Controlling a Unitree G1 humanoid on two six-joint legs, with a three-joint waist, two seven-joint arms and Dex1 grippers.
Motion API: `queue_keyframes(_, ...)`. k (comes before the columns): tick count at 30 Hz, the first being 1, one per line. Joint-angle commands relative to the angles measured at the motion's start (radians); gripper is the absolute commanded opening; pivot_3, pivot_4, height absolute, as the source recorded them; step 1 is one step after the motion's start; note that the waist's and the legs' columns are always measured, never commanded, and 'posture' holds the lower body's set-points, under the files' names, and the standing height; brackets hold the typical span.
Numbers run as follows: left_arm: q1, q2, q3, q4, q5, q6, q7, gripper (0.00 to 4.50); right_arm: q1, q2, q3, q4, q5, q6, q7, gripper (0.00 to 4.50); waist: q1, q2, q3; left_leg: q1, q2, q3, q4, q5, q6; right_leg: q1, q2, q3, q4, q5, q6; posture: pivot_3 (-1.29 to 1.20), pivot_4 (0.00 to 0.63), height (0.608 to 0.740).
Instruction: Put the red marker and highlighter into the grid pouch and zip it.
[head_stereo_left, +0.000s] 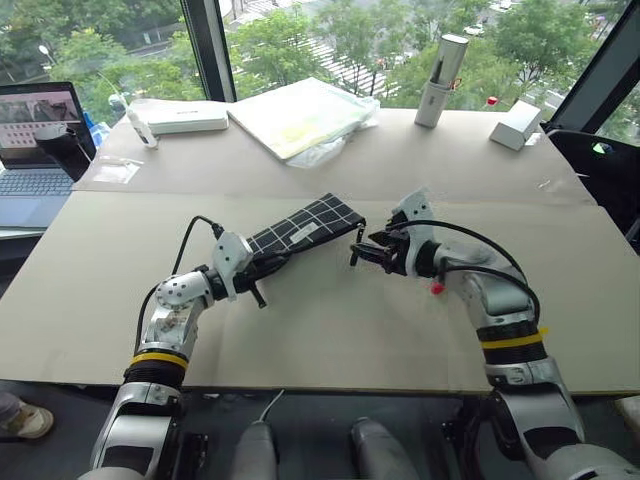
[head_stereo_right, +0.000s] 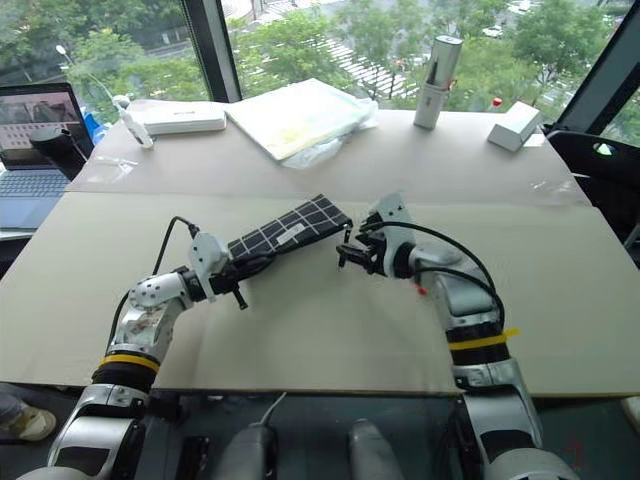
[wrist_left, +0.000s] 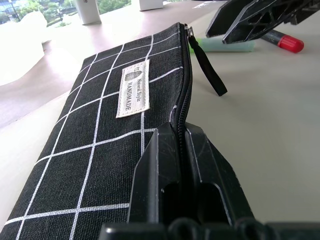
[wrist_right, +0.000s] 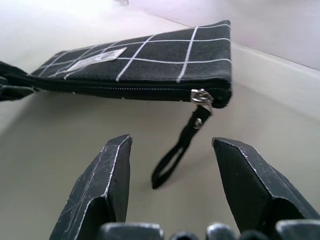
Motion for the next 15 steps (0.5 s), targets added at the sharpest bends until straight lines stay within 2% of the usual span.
queue_keyframes(1,-0.014,0.004,0.002,-0.036,-0.008,-0.007,-0.001,0.0,-0.052,0.01,-0.027,0.057,-0.008,-0.051,-0.031,2.87,0.001,0.0,0.0,0.0,0.0,0.0,0.0,0.0,0.0,0.0,0.0,0.0,0.0,0.0,0.0,0.0,0.15,0.739)
queue_keyframes(10,-0.005,0.005,0.002,-0.067,-0.012,0.01,0.0,0.0,-0.151,0.027,-0.031,0.225,-0.026,-0.167,-0.049,2.87,-0.002,0.0,0.0,0.0,0.0,0.0,-0.001,0.0,0.0,0.0,0.0,0.0,0.0,0.0,0.0,0.0,0.15,0.739)
queue_keyframes(12,-0.003,0.004,0.001,-0.071,-0.01,0.012,0.003,0.0,-0.155,0.03,-0.031,0.229,-0.024,-0.176,-0.048,2.33,-0.002,0.0,0.0,0.0,0.0,0.0,-0.001,0.0,0.0,0.0,0.0,0.0,0.0,0.0,0.0,0.0,0.15,0.739)
queue_keyframes(13,-0.001,0.004,0.002,-0.073,-0.01,0.014,0.004,0.0,-0.15,0.029,-0.025,0.217,-0.02,-0.176,-0.033,2.22,-0.002,0.0,0.0,0.0,0.0,0.0,0.0,0.0,0.0,0.0,0.0,0.0,0.0,0.0,0.0,0.0,0.15,0.739)
queue_keyframes(14,-0.001,0.003,0.001,-0.075,-0.01,0.015,0.006,0.0,-0.147,0.028,-0.02,0.209,-0.018,-0.176,-0.021,1.75,-0.002,0.0,0.0,0.0,0.0,0.0,0.0,0.0,0.0,0.0,0.0,0.0,0.0,0.0,0.0,0.0,0.15,0.739)
queue_keyframes(15,0.0,0.002,0.001,-0.076,-0.009,0.017,0.008,0.0,-0.141,0.027,-0.014,0.196,-0.017,-0.174,-0.01,1.46,-0.003,0.0,0.0,0.0,0.0,0.0,-0.001,0.0,0.0,0.0,0.0,0.0,0.0,0.0,0.0,0.0,0.15,0.739)
